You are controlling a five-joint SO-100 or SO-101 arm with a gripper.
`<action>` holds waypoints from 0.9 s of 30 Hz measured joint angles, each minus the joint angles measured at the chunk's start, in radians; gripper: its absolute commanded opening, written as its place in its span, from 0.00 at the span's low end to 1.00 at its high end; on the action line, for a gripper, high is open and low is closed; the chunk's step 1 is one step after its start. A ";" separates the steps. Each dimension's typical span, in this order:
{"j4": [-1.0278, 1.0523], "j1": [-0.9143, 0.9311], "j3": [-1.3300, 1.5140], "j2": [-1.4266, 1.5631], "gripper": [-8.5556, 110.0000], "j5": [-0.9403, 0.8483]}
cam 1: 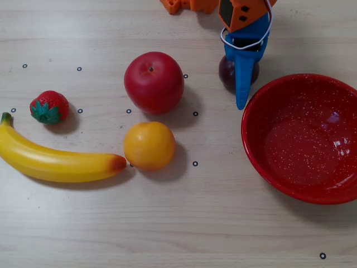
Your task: Put plum in the red bowl.
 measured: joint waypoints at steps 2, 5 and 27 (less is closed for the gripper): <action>0.000 0.000 0.000 0.000 0.64 0.000; 0.000 0.000 0.000 0.000 0.64 0.000; 0.000 0.000 0.000 0.000 0.48 0.020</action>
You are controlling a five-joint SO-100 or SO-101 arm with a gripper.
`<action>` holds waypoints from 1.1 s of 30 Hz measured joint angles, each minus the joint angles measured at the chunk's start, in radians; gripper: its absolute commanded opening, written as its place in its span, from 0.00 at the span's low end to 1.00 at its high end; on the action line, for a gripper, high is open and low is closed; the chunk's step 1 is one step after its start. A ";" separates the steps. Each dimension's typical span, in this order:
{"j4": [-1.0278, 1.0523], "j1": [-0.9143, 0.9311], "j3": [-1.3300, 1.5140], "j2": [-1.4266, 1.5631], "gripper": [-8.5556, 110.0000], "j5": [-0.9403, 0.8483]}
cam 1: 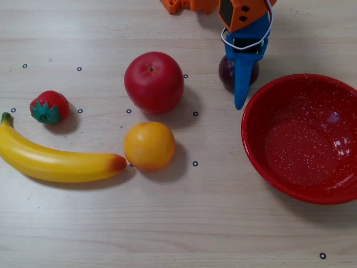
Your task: Put plum in the red bowl.
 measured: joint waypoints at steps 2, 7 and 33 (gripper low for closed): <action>0.000 0.000 0.000 0.000 0.46 0.000; -0.008 0.000 0.000 0.000 0.44 0.000; -0.014 -0.005 -0.012 0.021 0.07 0.002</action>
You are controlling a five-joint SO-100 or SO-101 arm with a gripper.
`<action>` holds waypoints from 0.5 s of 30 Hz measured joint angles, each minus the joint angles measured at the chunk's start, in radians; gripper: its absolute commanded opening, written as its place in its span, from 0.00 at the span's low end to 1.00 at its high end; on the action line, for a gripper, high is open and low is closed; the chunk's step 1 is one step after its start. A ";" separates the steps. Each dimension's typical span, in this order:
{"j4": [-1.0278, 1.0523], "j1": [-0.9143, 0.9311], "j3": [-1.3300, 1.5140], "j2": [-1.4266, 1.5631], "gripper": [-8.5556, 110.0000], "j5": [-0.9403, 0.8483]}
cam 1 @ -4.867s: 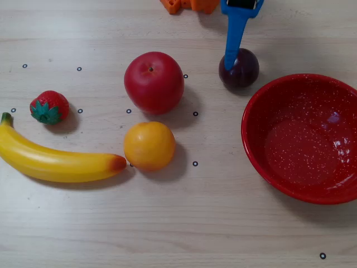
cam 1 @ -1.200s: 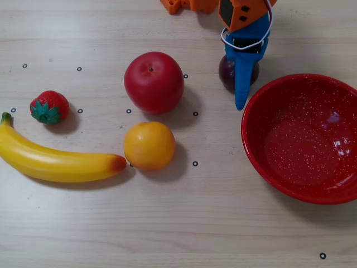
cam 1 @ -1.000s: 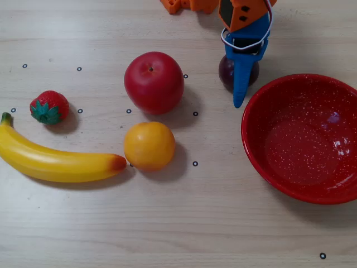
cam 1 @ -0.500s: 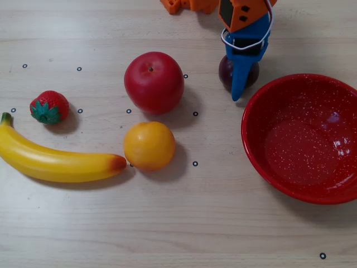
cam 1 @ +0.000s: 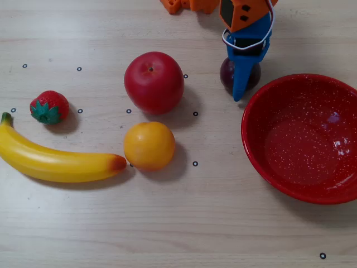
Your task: Put plum in the red bowl.
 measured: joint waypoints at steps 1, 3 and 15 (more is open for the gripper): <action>0.032 -0.014 0.000 0.014 0.07 0.000; 0.123 -0.043 -0.006 0.074 0.07 -0.006; 0.543 -0.063 -0.245 0.374 0.07 0.043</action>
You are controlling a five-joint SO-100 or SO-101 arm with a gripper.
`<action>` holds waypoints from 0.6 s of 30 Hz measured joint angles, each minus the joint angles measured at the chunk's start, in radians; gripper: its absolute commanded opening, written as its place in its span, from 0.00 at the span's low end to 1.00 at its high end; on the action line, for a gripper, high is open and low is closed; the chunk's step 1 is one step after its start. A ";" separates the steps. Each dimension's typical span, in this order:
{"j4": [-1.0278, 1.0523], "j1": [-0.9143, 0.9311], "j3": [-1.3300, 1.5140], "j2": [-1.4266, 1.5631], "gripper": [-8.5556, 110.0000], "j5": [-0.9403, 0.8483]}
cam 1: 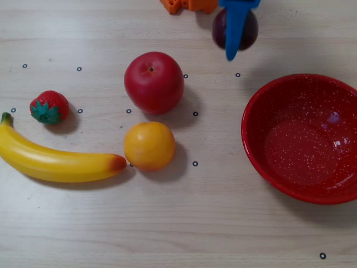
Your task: Put plum in the red bowl.
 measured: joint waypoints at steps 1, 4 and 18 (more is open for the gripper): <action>0.014 0.002 -0.018 0.021 0.07 0.000; 0.015 0.000 -0.040 0.069 0.07 0.048; -0.469 0.110 -0.072 -0.074 0.07 0.354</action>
